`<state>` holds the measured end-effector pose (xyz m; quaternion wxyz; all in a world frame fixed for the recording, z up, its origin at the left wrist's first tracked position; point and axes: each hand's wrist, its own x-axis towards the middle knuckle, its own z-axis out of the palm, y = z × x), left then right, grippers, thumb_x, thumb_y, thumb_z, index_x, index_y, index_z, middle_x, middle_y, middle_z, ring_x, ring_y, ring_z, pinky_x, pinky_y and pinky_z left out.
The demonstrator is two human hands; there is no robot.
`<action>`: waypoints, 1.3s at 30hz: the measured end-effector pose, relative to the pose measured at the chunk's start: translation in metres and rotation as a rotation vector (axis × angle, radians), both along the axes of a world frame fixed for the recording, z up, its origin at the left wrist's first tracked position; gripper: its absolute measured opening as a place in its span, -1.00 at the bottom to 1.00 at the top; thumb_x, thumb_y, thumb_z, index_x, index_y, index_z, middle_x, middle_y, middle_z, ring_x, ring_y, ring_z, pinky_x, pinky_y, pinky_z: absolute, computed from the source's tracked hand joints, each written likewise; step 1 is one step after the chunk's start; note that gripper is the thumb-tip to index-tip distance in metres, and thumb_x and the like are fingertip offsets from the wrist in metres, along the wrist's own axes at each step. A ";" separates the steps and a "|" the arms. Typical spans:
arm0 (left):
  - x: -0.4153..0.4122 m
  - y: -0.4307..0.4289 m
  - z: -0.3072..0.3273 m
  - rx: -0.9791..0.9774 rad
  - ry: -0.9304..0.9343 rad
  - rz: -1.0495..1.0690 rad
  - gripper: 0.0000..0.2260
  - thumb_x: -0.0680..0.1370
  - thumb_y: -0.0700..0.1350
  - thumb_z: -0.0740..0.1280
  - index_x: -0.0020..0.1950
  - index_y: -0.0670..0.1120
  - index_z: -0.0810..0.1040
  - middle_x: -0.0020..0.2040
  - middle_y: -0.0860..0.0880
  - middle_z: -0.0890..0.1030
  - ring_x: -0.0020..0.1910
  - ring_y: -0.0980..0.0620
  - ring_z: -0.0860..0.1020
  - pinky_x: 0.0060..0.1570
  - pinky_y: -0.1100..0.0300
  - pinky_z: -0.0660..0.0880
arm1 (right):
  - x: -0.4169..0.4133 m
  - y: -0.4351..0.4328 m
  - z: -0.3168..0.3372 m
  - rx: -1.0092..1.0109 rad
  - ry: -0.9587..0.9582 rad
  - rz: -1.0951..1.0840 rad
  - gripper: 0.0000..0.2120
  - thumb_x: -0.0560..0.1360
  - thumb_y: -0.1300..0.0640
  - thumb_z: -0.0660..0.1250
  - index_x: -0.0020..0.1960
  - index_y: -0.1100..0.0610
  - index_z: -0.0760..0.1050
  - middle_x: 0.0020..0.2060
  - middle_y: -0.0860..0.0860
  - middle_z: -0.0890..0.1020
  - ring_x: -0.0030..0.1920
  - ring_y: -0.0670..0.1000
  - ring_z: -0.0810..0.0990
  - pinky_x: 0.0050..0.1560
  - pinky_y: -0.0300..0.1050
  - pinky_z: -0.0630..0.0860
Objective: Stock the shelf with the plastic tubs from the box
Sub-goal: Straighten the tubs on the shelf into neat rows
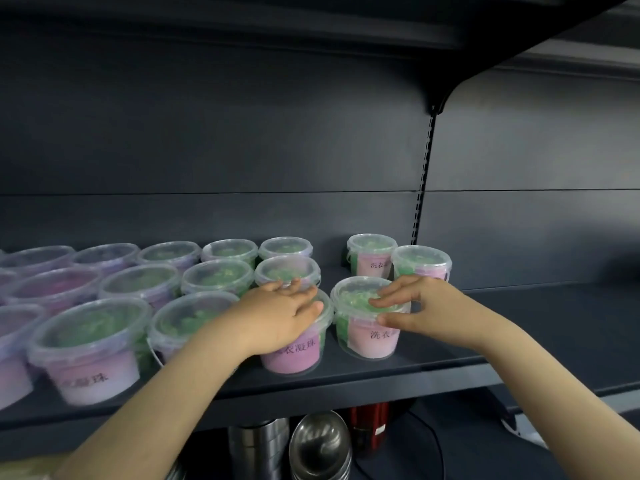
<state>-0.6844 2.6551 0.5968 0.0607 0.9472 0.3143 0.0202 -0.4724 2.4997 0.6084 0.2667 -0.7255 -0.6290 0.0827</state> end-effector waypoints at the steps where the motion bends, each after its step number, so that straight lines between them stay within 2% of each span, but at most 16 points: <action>1: 0.000 0.000 0.000 0.004 0.007 -0.002 -0.48 0.58 0.29 -0.15 0.53 0.23 0.01 0.56 0.16 -0.04 0.54 0.05 -0.04 0.45 0.06 -0.09 | -0.001 0.000 0.000 -0.001 0.001 -0.006 -0.73 0.43 -0.04 0.46 0.12 -0.11 0.64 0.14 -0.26 0.55 0.18 -0.32 0.45 0.08 -0.58 0.26; 11: 0.000 -0.006 0.003 0.058 -0.001 -0.034 -0.49 0.62 0.20 -0.19 0.56 0.10 0.02 0.58 0.01 -0.01 0.54 -0.03 -0.02 0.46 0.07 -0.09 | -0.013 -0.002 0.000 -0.002 0.037 -0.078 -0.77 0.40 -0.05 0.48 0.06 -0.17 0.65 0.09 -0.29 0.56 0.11 -0.46 0.41 -0.01 -0.67 0.25; 14: -0.001 -0.006 0.002 0.065 -0.004 -0.043 -0.49 0.62 0.20 -0.19 0.56 0.09 0.02 0.58 0.01 -0.02 0.54 -0.03 -0.02 0.45 0.08 -0.08 | -0.016 -0.003 0.000 0.002 0.060 -0.092 -0.76 0.40 -0.05 0.48 0.07 -0.17 0.64 0.10 -0.28 0.56 0.12 -0.41 0.44 0.03 -0.56 0.32; 19: -0.001 -0.003 0.004 0.071 0.009 -0.052 -0.47 0.61 0.23 -0.18 0.55 0.11 0.04 0.57 0.03 0.01 0.54 -0.06 0.03 0.47 0.00 -0.01 | -0.018 -0.004 0.005 -0.066 0.080 -0.076 -0.73 0.42 -0.08 0.46 0.11 -0.21 0.57 0.14 -0.20 0.50 0.21 -0.22 0.43 0.28 -0.20 0.34; 21: 0.000 0.002 0.010 0.070 0.012 -0.066 -0.46 0.58 0.27 -0.13 0.52 0.13 0.14 0.56 0.05 0.11 0.51 -0.11 0.12 0.45 -0.05 0.11 | -0.017 -0.003 0.011 -0.115 0.077 -0.056 -0.73 0.42 -0.08 0.46 0.12 -0.21 0.57 0.17 -0.20 0.49 0.21 -0.21 0.44 0.29 -0.18 0.35; 23: 0.002 0.008 0.017 0.026 -0.010 -0.062 -0.46 0.56 0.30 -0.07 0.49 0.12 0.20 0.53 0.02 0.21 0.48 -0.13 0.18 0.41 -0.08 0.19 | -0.013 0.000 0.017 -0.072 0.107 -0.034 -0.76 0.44 -0.06 0.44 0.11 -0.19 0.59 0.21 -0.22 0.49 0.18 -0.24 0.47 0.29 -0.20 0.39; 25: 0.004 0.015 0.022 0.001 -0.046 -0.054 -0.46 0.56 0.29 -0.04 0.50 0.14 0.16 0.55 0.04 0.17 0.50 -0.10 0.13 0.44 -0.07 0.14 | -0.003 0.006 0.022 0.026 0.118 -0.055 -0.79 0.48 -0.04 0.40 0.11 -0.16 0.61 0.28 -0.22 0.46 0.27 -0.24 0.41 0.35 -0.17 0.34; 28: 0.009 0.027 0.025 0.046 -0.090 -0.054 -0.46 0.59 0.25 -0.02 0.54 0.12 0.09 0.57 0.10 0.03 0.54 -0.01 -0.04 0.49 -0.04 -0.02 | 0.022 0.019 0.026 0.093 0.013 -0.141 -0.77 0.51 -0.04 0.34 0.15 -0.11 0.61 0.34 -0.14 0.44 0.36 -0.15 0.37 0.41 -0.09 0.27; 31: 0.017 0.038 0.026 0.006 -0.117 -0.028 -0.44 0.60 0.22 0.01 0.56 0.05 0.04 0.58 0.04 -0.01 0.54 0.02 -0.08 0.49 0.06 -0.10 | 0.053 0.032 0.023 0.031 -0.073 -0.217 -0.70 0.55 -0.06 0.27 0.25 -0.06 0.55 0.35 -0.09 0.48 0.32 -0.05 0.44 0.31 -0.20 0.28; 34: 0.025 0.043 0.022 -0.039 -0.068 -0.003 -0.40 0.59 0.25 0.00 0.57 0.05 -0.04 0.58 0.06 -0.08 0.54 0.02 -0.12 0.50 0.06 -0.12 | 0.079 0.044 0.012 -0.099 -0.138 -0.309 -0.61 0.58 -0.09 0.21 0.37 -0.01 0.45 0.40 0.00 0.43 0.36 0.07 0.42 0.31 -0.14 0.29; 36: 0.027 0.044 0.015 -0.071 0.001 0.017 -0.38 0.58 0.29 -0.03 0.56 0.07 -0.07 0.57 0.06 -0.12 0.54 0.03 -0.15 0.50 0.04 -0.14 | 0.092 0.045 0.008 -0.119 -0.158 -0.336 -0.65 0.58 -0.07 0.20 0.34 -0.06 0.46 0.39 0.01 0.45 0.35 0.10 0.42 0.31 -0.10 0.31; 39: 0.027 0.045 0.007 -0.065 0.054 0.034 -0.39 0.56 0.33 -0.09 0.56 0.12 -0.09 0.57 0.09 -0.13 0.54 0.08 -0.15 0.50 0.05 -0.14 | 0.101 0.043 0.010 -0.103 -0.117 -0.282 -0.72 0.57 -0.03 0.20 0.23 -0.16 0.55 0.32 -0.13 0.52 0.30 0.01 0.47 0.31 -0.11 0.34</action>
